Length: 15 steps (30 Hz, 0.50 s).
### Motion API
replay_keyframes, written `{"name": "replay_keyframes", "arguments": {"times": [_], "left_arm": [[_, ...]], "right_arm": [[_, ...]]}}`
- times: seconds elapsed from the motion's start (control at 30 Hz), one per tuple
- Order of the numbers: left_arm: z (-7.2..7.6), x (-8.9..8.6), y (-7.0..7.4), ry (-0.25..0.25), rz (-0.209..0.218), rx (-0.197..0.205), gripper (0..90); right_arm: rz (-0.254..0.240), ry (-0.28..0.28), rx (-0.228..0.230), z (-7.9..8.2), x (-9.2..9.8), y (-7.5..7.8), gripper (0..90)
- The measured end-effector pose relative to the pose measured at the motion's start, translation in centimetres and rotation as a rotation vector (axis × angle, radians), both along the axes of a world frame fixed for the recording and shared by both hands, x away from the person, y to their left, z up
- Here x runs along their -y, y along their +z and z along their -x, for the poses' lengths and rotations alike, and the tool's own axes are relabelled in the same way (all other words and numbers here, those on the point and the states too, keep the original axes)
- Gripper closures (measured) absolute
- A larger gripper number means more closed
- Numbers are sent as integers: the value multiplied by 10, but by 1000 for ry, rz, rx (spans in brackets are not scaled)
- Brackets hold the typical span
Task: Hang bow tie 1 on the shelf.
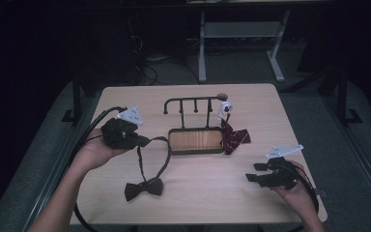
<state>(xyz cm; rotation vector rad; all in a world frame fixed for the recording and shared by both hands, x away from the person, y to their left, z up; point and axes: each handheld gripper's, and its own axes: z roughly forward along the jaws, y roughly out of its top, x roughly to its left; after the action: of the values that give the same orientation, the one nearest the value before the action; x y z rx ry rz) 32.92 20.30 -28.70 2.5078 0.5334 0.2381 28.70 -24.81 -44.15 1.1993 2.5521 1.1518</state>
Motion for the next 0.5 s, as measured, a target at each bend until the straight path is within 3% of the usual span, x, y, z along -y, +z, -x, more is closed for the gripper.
{"name": "replay_keyframes", "arguments": {"times": [0.5], "left_arm": [[-11,9,6,-14,-7,-6,897]], "right_arm": [[-2,1,5,1,3,1,418]]}}
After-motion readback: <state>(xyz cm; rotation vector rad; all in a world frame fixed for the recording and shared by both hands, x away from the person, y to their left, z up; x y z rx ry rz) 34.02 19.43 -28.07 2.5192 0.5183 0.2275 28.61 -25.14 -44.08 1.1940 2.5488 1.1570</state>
